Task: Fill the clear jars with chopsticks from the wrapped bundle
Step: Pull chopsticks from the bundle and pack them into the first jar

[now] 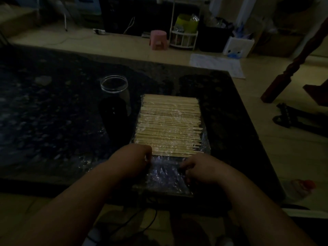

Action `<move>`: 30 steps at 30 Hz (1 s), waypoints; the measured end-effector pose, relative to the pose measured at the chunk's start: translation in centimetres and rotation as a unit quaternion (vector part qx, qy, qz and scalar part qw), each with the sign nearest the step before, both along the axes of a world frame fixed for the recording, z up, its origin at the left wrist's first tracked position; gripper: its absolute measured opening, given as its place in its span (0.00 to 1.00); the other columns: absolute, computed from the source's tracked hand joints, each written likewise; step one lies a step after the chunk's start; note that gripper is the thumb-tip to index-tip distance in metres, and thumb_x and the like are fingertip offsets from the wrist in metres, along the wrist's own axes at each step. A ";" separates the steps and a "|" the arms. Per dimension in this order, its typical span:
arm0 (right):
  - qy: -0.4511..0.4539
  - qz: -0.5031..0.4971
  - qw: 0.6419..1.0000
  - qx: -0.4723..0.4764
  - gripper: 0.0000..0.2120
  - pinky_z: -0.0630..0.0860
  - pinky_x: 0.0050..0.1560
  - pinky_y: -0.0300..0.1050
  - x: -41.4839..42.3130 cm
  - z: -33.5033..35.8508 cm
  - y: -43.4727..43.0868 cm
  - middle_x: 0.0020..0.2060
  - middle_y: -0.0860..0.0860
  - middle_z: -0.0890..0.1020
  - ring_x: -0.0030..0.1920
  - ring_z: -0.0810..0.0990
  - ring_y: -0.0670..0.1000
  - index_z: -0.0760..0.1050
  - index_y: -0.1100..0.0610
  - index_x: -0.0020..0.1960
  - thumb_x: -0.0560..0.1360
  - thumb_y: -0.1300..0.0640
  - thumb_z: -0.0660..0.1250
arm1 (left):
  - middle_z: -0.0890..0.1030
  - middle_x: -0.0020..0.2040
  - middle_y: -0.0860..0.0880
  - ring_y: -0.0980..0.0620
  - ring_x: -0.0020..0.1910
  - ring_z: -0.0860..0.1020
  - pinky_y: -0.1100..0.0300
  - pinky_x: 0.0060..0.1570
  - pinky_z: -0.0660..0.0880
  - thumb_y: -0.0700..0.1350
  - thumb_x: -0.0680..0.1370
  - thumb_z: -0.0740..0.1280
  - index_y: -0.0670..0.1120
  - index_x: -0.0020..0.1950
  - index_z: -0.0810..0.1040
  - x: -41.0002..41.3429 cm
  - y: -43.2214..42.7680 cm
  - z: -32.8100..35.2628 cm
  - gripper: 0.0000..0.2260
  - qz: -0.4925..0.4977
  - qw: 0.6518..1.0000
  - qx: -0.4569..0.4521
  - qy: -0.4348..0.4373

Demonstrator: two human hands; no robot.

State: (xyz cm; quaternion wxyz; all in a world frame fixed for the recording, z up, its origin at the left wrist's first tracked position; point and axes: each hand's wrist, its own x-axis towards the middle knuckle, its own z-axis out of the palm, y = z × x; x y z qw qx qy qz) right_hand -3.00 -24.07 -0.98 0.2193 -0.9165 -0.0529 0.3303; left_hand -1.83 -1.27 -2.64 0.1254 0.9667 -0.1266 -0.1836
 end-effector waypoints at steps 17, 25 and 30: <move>-0.188 0.013 0.981 0.043 0.21 0.65 0.66 0.42 -0.6 -2.9 3.9 0.68 0.50 0.69 0.66 0.68 0.51 0.67 0.50 0.71 0.79 0.54 0.61 | 0.74 0.40 0.52 0.51 0.37 0.74 0.56 0.36 0.69 0.49 0.78 0.63 0.48 0.45 0.70 0.1 0.1 1.2 0.07 0.135 0.968 -0.122 -0.176; -0.317 0.085 0.943 -0.064 0.23 0.64 0.64 0.48 0.6 -4.2 6.0 0.66 0.51 0.70 0.64 0.68 0.55 0.65 0.52 0.70 0.76 0.57 0.63 | 0.72 0.37 0.54 0.54 0.36 0.72 0.57 0.34 0.68 0.52 0.73 0.65 0.51 0.40 0.70 -0.5 1.3 1.6 0.07 0.132 0.932 -0.182 -0.285; -0.344 0.084 0.931 -0.091 0.19 0.72 0.56 0.51 1.0 -5.1 6.9 0.56 0.56 0.78 0.55 0.76 0.59 0.78 0.55 0.56 0.65 0.64 0.72 | 0.70 0.51 0.49 0.49 0.48 0.72 0.57 0.45 0.67 0.45 0.71 0.72 0.47 0.53 0.70 0.2 2.3 1.4 0.15 0.370 0.815 -0.266 -0.357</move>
